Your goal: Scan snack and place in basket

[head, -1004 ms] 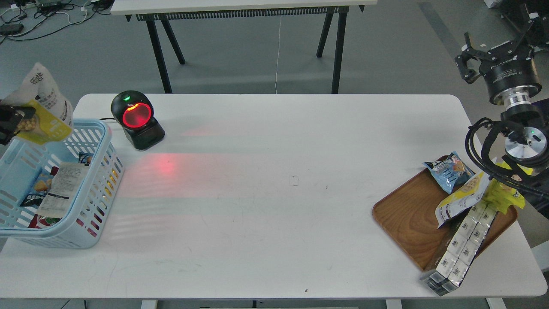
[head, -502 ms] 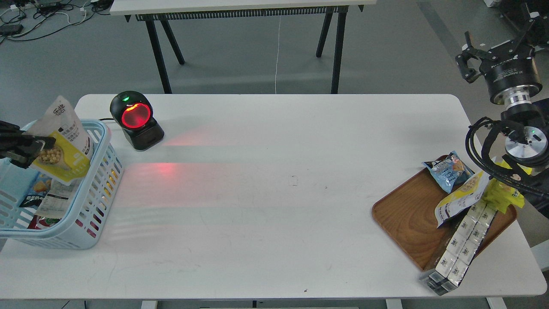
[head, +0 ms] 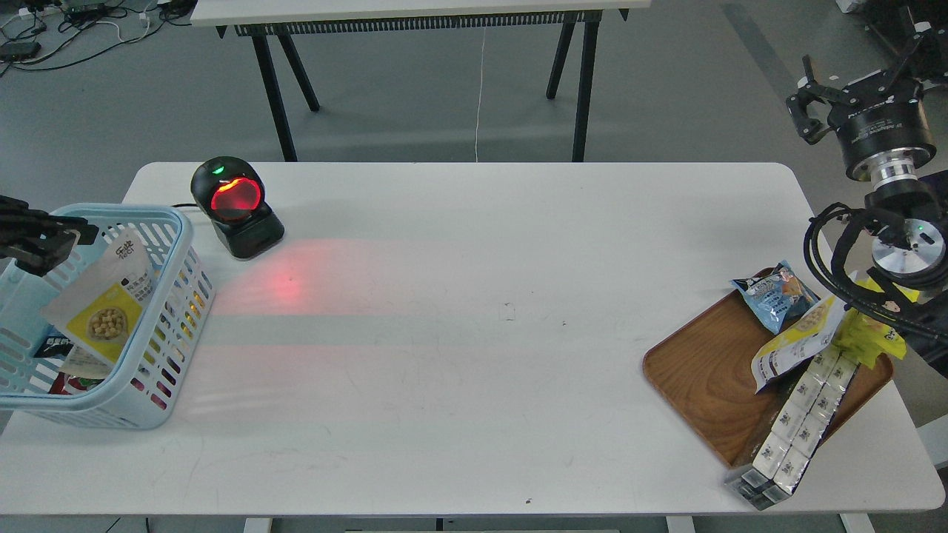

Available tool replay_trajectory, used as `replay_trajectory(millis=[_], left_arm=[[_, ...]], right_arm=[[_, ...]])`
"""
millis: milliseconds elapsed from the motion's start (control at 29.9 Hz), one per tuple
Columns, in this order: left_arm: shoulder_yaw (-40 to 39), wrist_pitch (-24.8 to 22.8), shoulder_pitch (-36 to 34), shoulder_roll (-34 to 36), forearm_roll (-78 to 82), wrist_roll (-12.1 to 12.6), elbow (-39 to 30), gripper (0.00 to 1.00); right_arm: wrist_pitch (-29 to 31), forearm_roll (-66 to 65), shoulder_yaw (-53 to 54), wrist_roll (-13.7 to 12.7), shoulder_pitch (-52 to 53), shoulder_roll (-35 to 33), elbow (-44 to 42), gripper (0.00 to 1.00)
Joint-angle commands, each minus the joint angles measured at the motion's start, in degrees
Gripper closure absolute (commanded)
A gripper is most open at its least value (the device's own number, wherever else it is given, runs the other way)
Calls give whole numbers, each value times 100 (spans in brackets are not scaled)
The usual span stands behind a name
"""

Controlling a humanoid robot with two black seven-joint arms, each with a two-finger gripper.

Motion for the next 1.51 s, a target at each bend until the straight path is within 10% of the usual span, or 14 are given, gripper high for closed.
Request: replay_trajectory(millis=[0,100,468,836,1004,1472], left_arm=[[-728,0,-12,-179,-1083,0,708,21],[-1186,0,-12,-547,-2252,0,1551,1],[-1380,0,-777,-2726,-4862,0,3986,1],[-1380,0,-742,-4766,-9074,13,6114,1],[-1389,0,-742,-5671,-10173,382,7037,1],[-2293,0,31,-6841,-12020,840,7531,1]], right_arm=[[-7,0,-7,0,9,-8,9,1],[-7,-9,-25,0,79,-43,9,1],[-7,-62,-51,0,615,-113,-44,1],[11,-53,273,-690,800,1,-132,1],[46,-53,485,-813,835,325,-430,1],[55,-53,898,-928,773,634,-606,1]])
